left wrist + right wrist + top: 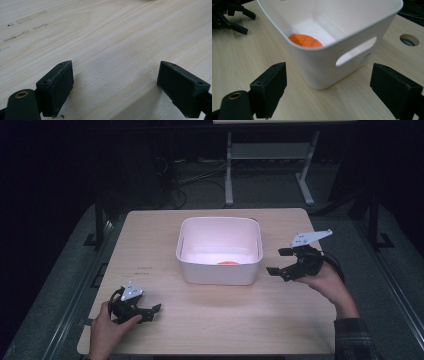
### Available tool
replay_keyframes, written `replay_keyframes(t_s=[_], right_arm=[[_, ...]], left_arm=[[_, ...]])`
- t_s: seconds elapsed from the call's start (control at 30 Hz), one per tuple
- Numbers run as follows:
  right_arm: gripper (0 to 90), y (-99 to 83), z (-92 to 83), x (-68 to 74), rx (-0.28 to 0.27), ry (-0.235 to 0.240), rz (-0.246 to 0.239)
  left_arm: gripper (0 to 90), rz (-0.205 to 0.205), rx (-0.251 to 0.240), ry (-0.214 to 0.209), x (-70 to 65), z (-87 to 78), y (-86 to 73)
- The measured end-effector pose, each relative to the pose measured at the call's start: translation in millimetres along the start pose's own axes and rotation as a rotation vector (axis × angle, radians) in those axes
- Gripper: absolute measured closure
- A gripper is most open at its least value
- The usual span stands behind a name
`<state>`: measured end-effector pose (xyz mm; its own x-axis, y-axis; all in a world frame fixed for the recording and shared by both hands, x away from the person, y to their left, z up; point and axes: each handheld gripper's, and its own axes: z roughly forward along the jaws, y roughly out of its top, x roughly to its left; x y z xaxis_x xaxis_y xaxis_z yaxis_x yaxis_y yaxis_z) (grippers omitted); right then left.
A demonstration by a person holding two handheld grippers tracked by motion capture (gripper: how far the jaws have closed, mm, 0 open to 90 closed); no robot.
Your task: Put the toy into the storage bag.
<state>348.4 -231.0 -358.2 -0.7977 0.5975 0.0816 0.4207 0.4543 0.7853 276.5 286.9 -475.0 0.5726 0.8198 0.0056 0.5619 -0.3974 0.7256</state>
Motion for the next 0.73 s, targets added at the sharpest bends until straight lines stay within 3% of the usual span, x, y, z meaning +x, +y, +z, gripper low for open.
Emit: replay_keyframes(t_s=[0.13, 0.27, 0.3, 0.33, 0.37, 0.5, 0.57, 0.73], right_arm=[[13.3, -20.5, 0.1, 2.3, 0.000, -0.010, 0.022], [13.3, -57.1, 3.9, 7.1, 0.018, -0.051, 0.053], [13.3, -57.1, 3.9, 7.1, 0.018, -0.051, 0.053], [13.3, -71.7, 6.1, 9.9, 0.032, -0.061, 0.065], [13.3, -71.7, 6.1, 9.9, 0.032, -0.061, 0.065], [13.4, -99.1, 10.8, 17.1, 0.069, -0.093, 0.064], [13.4, -109.8, 14.3, 20.7, 0.099, -0.101, 0.064], [13.3, -118.6, 16.0, 25.2, 0.107, -0.107, 0.066]], left_arm=[[12.9, 0.000, 0.002, -0.001, 0.0, -0.1, 0.0], [12.8, 0.000, 0.000, -0.001, 0.0, 0.1, -0.2], [12.8, 0.000, -0.001, -0.001, 0.0, 0.1, -0.2], [12.8, 0.000, 0.000, -0.001, 0.0, 0.0, -0.2], [12.8, 0.002, 0.001, 0.000, 0.1, 0.0, -0.1], [12.8, 0.002, 0.001, 0.000, 0.1, 0.0, -0.1], [12.8, 0.002, 0.001, 0.000, 0.1, 0.0, -0.1], [12.8, 0.002, 0.001, 0.000, 0.1, 0.0, -0.1]])
